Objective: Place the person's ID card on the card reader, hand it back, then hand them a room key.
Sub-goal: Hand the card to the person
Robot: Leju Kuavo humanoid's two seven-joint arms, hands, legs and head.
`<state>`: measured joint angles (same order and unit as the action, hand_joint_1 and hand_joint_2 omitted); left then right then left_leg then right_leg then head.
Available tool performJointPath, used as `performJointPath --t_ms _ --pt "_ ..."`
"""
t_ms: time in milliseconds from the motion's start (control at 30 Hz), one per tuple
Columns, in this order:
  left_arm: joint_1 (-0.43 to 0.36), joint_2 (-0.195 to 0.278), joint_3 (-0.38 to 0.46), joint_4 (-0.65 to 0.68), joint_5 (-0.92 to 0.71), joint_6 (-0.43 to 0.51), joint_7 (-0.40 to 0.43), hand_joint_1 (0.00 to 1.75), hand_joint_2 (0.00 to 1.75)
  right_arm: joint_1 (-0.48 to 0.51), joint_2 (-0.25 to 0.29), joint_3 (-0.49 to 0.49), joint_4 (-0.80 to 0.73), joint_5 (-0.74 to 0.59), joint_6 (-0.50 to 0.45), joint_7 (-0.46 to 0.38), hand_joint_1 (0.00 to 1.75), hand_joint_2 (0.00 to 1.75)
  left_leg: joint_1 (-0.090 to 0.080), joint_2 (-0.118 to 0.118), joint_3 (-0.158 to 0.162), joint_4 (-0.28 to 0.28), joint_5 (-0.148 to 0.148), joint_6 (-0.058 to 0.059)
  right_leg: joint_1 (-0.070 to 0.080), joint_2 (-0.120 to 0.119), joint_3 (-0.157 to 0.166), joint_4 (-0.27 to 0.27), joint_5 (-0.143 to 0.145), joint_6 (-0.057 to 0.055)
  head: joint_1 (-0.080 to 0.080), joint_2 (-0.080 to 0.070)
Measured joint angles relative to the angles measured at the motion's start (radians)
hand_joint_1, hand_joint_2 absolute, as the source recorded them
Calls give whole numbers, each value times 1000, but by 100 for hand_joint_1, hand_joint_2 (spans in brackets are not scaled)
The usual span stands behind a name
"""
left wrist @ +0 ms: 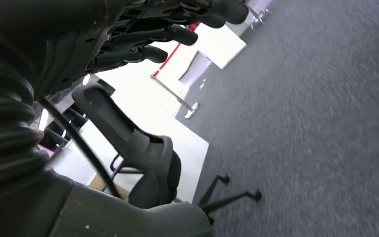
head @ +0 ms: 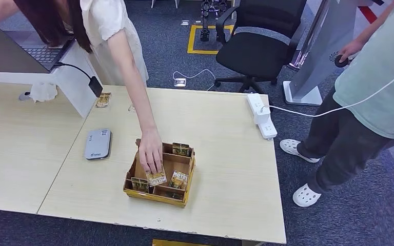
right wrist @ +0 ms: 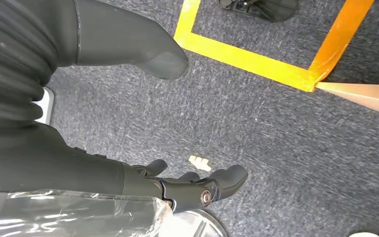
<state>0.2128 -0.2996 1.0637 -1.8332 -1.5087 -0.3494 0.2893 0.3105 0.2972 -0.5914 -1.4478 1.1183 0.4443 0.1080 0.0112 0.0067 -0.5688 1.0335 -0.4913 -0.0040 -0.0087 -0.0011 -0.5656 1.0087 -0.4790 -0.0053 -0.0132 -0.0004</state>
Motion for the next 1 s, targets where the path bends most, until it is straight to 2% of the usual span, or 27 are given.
performJointPath --t_ms 100,200,300,567,700,1000 --pt "1 -19 -12 17 9 -22 2 0 175 8 0 -2 0 -8 0 19 0 175 0 0 0 0 0 0 0 0 0 0 0 0 0 0" --pt "20 -30 -56 62 112 -43 14 0 175 13 0 -9 3 -7 3 35 0 175 0 0 0 0 0 0 0 0 0 0 0 0 0 0" --pt "40 -34 -105 128 198 -41 -32 0 175 18 0 -14 8 -4 6 42 0 175 0 0 0 0 0 0 0 0 0 0 0 0 2 0" --pt "50 -37 -129 188 216 -41 -52 0 175 21 0 -16 11 0 8 48 0 175 0 1 0 0 0 0 -1 1 0 0 0 0 1 0" --pt "90 -40 -302 311 384 -34 -23 0 0 15 0 -2 58 -44 3 54 0 175 -1 0 0 1 0 1 -1 0 1 0 1 1 2 0" --pt "92 -12 -453 473 560 26 -59 0 0 -8 -5 63 182 -209 -67 30 0 175 0 0 0 1 0 1 -1 0 1 0 1 2 1 0"
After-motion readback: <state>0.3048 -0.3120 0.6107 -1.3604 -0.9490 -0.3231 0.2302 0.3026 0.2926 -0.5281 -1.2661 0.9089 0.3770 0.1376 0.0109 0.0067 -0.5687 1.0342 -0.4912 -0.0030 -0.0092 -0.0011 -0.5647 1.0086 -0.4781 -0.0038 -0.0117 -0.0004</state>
